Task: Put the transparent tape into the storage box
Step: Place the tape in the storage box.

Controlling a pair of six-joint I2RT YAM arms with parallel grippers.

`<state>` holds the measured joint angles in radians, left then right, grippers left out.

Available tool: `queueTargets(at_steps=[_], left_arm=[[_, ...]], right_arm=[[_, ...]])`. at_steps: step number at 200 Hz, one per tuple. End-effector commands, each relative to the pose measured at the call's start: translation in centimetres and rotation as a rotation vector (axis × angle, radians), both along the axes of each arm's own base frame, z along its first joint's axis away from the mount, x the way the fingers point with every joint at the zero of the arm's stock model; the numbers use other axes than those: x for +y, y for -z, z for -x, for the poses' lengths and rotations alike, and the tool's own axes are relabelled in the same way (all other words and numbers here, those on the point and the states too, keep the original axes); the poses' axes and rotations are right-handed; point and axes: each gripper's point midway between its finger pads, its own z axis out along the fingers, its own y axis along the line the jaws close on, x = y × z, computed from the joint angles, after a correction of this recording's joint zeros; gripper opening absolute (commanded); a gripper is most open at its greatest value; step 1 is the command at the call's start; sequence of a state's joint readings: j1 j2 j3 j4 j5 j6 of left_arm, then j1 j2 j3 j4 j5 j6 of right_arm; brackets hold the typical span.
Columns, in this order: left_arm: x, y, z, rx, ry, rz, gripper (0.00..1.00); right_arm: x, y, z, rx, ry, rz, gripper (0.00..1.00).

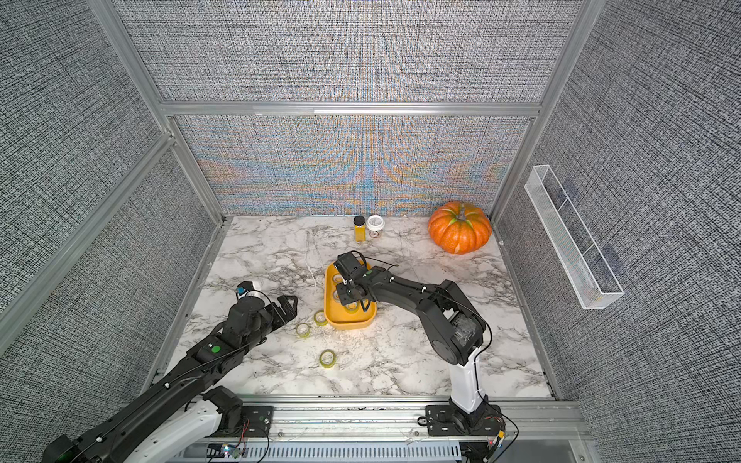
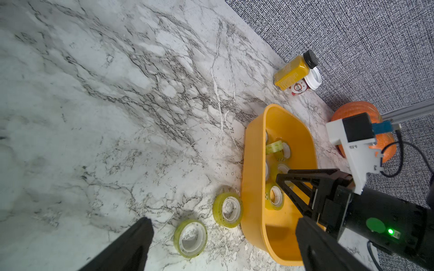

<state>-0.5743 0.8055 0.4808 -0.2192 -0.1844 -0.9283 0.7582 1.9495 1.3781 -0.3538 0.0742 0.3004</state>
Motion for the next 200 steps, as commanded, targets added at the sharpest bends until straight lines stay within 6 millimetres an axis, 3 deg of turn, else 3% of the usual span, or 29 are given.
queueTargets(at_steps=[1, 28, 65, 102, 131, 172, 200], left_arm=[[0.2, 0.2, -0.1, 0.003, -0.008, -0.008, 1.00], [0.0, 0.3, -0.1, 0.007, -0.004, -0.008, 1.00], [0.2, 0.3, 0.0, 0.001, -0.008, -0.011, 1.00], [0.3, 0.4, 0.0, 0.001, -0.010, -0.020, 1.00], [0.4, 0.5, 0.0, 0.006, -0.008, -0.027, 1.00], [0.6, 0.5, 0.1, 0.006, -0.013, -0.030, 1.00], [0.7, 0.3, 0.2, 0.003, -0.015, -0.032, 1.00]], right_arm=[[0.1, -1.2, -0.7, -0.036, 0.005, -0.007, 0.50], [-0.3, -1.0, -0.5, -0.032, 0.016, 0.007, 0.49], [-1.4, 1.1, 0.3, -0.002, 0.043, 0.028, 0.36], [-0.9, 2.9, 0.2, 0.018, 0.053, 0.018, 0.24], [-0.3, 3.3, -0.5, 0.006, 0.053, 0.011, 0.21], [-0.4, 1.3, -1.3, -0.032, 0.059, 0.021, 0.21], [-1.1, -2.1, -0.8, -0.085, 0.064, -0.020, 0.20]])
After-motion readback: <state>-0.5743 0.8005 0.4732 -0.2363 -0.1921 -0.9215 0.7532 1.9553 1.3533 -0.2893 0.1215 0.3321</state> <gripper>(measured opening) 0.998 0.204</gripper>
